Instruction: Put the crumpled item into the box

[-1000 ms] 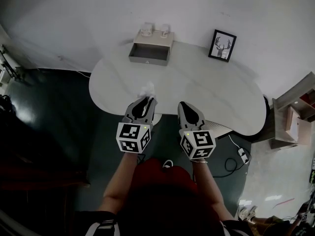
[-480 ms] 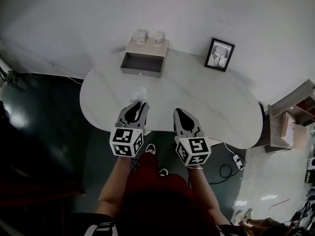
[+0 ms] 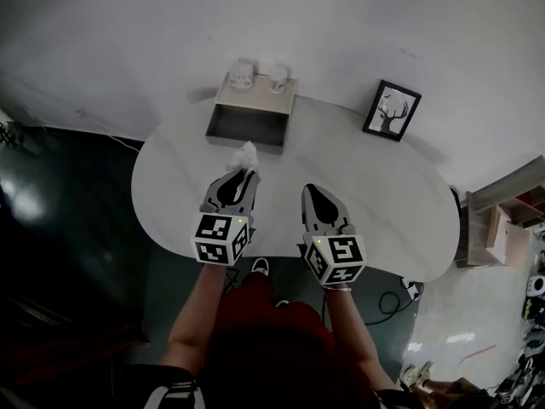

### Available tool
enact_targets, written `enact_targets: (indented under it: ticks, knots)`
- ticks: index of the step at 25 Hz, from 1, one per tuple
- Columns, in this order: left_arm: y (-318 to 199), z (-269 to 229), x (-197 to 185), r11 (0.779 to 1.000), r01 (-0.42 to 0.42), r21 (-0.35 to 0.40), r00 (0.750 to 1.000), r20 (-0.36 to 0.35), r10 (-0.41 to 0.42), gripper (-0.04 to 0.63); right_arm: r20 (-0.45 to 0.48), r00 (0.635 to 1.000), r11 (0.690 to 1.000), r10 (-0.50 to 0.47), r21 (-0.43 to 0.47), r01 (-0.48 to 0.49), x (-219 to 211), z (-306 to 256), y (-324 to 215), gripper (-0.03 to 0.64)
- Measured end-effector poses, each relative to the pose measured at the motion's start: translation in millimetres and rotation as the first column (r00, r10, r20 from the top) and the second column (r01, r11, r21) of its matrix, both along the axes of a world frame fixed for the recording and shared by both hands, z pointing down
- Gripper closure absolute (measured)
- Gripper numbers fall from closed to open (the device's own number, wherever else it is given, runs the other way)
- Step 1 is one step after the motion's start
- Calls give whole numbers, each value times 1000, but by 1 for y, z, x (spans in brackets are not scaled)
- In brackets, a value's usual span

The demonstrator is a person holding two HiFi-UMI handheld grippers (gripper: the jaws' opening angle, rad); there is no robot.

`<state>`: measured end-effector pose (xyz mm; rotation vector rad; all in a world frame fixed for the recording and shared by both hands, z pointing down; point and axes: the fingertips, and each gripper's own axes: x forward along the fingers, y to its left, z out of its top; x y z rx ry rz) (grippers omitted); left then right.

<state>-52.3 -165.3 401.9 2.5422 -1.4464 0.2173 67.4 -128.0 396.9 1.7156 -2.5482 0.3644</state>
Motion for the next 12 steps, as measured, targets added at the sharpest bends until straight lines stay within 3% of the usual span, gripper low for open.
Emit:
enact_targets:
  ticks: [12]
  knots:
    - [-83,3,8,997,-81,-18,996,25,81,518,-23,999,998,34,-44,-35,-1,13,-65,601]
